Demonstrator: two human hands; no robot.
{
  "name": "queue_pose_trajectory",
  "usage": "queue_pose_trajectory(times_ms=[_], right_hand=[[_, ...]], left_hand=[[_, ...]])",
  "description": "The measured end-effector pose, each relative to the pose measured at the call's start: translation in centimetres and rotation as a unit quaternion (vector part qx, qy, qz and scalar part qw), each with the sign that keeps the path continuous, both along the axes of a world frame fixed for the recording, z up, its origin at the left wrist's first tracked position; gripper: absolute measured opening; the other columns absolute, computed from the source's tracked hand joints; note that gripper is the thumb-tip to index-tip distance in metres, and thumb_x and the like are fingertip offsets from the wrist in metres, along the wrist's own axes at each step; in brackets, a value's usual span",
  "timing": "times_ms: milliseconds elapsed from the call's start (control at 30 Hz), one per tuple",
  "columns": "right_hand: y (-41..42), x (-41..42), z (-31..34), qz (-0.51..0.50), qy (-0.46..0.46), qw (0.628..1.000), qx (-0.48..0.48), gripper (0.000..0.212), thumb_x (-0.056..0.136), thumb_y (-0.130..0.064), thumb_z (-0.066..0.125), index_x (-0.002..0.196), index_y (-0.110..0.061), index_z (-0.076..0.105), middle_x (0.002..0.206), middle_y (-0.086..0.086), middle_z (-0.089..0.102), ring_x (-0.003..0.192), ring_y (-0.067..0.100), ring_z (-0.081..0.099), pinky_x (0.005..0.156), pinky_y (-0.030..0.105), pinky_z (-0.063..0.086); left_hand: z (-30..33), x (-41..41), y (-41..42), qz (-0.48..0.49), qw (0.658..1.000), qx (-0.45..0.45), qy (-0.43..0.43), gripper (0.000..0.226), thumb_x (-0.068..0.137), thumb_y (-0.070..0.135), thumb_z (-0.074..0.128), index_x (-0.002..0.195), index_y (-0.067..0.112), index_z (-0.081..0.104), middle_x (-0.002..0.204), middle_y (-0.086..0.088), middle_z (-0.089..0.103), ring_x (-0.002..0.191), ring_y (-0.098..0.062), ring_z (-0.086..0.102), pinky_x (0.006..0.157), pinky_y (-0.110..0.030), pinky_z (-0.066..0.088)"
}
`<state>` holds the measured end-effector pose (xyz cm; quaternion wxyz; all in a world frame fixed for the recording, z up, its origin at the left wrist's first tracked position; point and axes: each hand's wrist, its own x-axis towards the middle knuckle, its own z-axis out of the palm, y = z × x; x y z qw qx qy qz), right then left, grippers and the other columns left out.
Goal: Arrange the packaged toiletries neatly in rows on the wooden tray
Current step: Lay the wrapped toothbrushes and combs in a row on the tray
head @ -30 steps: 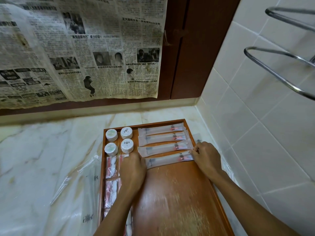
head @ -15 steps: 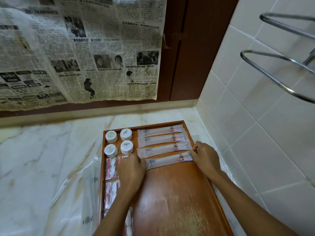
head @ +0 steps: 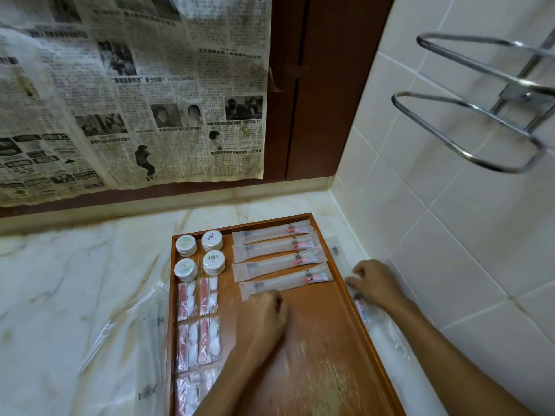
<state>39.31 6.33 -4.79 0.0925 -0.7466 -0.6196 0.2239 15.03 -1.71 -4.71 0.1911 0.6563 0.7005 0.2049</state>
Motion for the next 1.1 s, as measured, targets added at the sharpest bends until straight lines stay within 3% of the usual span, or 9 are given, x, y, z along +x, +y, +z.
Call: queue_pose_trajectory(times_ms=[133, 267, 467, 600, 700, 800, 867, 967, 1100], right_hand=[[-0.1, -0.4, 0.1, -0.018, 0.004, 1.0, 0.01, 0.017, 0.087, -0.025, 0.069, 0.076, -0.019, 0.058, 0.071, -0.001, 0.063, 0.06, 0.012, 0.063, 0.063, 0.028, 0.057], [0.0, -0.2, 1.6, -0.019, 0.023, 0.999, 0.035, 0.018, 0.086, -0.016, 0.064, 0.069, -0.013, 0.06, 0.07, 0.004, 0.065, 0.064, 0.016, 0.062, 0.062, 0.029, 0.052], [-1.8, -0.3, 5.2, 0.015, 0.099, 0.992, 0.078, 0.009, 0.089, -0.016, 0.062, 0.08, -0.016, 0.062, 0.072, 0.002, 0.065, 0.065, 0.013, 0.061, 0.053, 0.019, 0.044], [-4.8, -0.9, 6.8, 0.071, 0.165, 0.982, 0.057, 0.009, 0.09, -0.019, 0.061, 0.085, -0.022, 0.068, 0.067, 0.0, 0.068, 0.057, 0.017, 0.064, 0.057, 0.032, 0.053], [-6.8, -1.7, 6.6, 0.135, 0.191, 0.972, 0.0, 0.009, 0.089, -0.021, 0.065, 0.088, -0.026, 0.072, 0.081, -0.006, 0.069, 0.072, 0.013, 0.065, 0.055, 0.023, 0.05], [-9.0, -2.1, 5.6, 0.192, 0.176, 0.964, -0.044, 0.01, 0.089, -0.023, 0.066, 0.092, -0.029, 0.073, 0.087, -0.018, 0.066, 0.083, 0.001, 0.06, 0.069, 0.016, 0.042], [-10.4, -2.4, 4.8, 0.223, 0.181, 0.956, -0.066, 0.011, 0.089, -0.023, 0.066, 0.093, -0.029, 0.074, 0.083, -0.021, 0.066, 0.081, -0.004, 0.06, 0.071, 0.014, 0.043], [-12.3, -3.2, 4.1, 0.26, 0.193, 0.942, -0.09, 0.011, 0.089, -0.025, 0.065, 0.095, -0.026, 0.074, 0.087, -0.019, 0.068, 0.082, -0.006, 0.059, 0.07, 0.011, 0.044], [-13.1, -3.0, 4.0, 0.236, 0.222, 0.94, -0.11, 0.013, 0.088, -0.027, 0.066, 0.099, -0.028, 0.072, 0.084, -0.015, 0.068, 0.077, -0.001, 0.063, 0.065, 0.014, 0.046]], left_hand=[[-0.8, 1.3, -1.5, -0.041, 0.999, -0.015, -0.01, 0.016, 0.092, 0.031, 0.055, 0.09, 0.024, 0.069, 0.09, 0.009, 0.068, 0.073, -0.001, 0.049, 0.06, -0.012, 0.033], [-0.1, 1.3, -1.7, -0.031, 0.999, -0.023, -0.015, 0.013, 0.091, 0.031, 0.055, 0.087, 0.026, 0.066, 0.088, 0.009, 0.066, 0.074, -0.003, 0.05, 0.059, -0.016, 0.036], [0.5, 1.5, -2.2, -0.018, 0.997, -0.068, -0.039, 0.011, 0.091, 0.031, 0.059, 0.08, 0.029, 0.061, 0.08, 0.015, 0.058, 0.072, -0.001, 0.051, 0.054, -0.012, 0.032], [0.7, 1.5, -3.0, 0.002, 0.979, -0.129, -0.155, 0.018, 0.088, 0.032, 0.064, 0.073, 0.023, 0.067, 0.074, 0.008, 0.066, 0.071, -0.008, 0.06, 0.062, -0.025, 0.047], [1.2, 1.0, -4.3, 0.047, 0.91, -0.167, -0.377, 0.025, 0.088, 0.037, 0.068, 0.077, 0.015, 0.073, 0.073, -0.005, 0.072, 0.063, -0.017, 0.064, 0.06, -0.034, 0.051], [1.4, 0.6, -6.3, 0.111, 0.779, -0.242, -0.568, 0.032, 0.08, 0.039, 0.075, 0.095, 0.012, 0.073, 0.092, -0.016, 0.074, 0.081, -0.031, 0.071, 0.063, -0.035, 0.057], [1.3, 0.7, -7.7, 0.162, 0.71, -0.283, -0.624, 0.032, 0.078, 0.031, 0.078, 0.099, 0.008, 0.071, 0.096, -0.021, 0.073, 0.088, -0.035, 0.071, 0.063, -0.038, 0.058], [0.9, 0.9, -9.4, 0.214, 0.7, -0.272, -0.625, 0.027, 0.08, 0.016, 0.075, 0.098, -0.001, 0.066, 0.088, -0.026, 0.071, 0.077, -0.03, 0.073, 0.058, -0.034, 0.06], [0.8, -0.1, -10.7, 0.257, 0.681, -0.207, -0.653, 0.027, 0.074, 0.008, 0.075, 0.095, -0.005, 0.065, 0.079, -0.015, 0.071, 0.071, -0.023, 0.071, 0.057, -0.029, 0.059]])
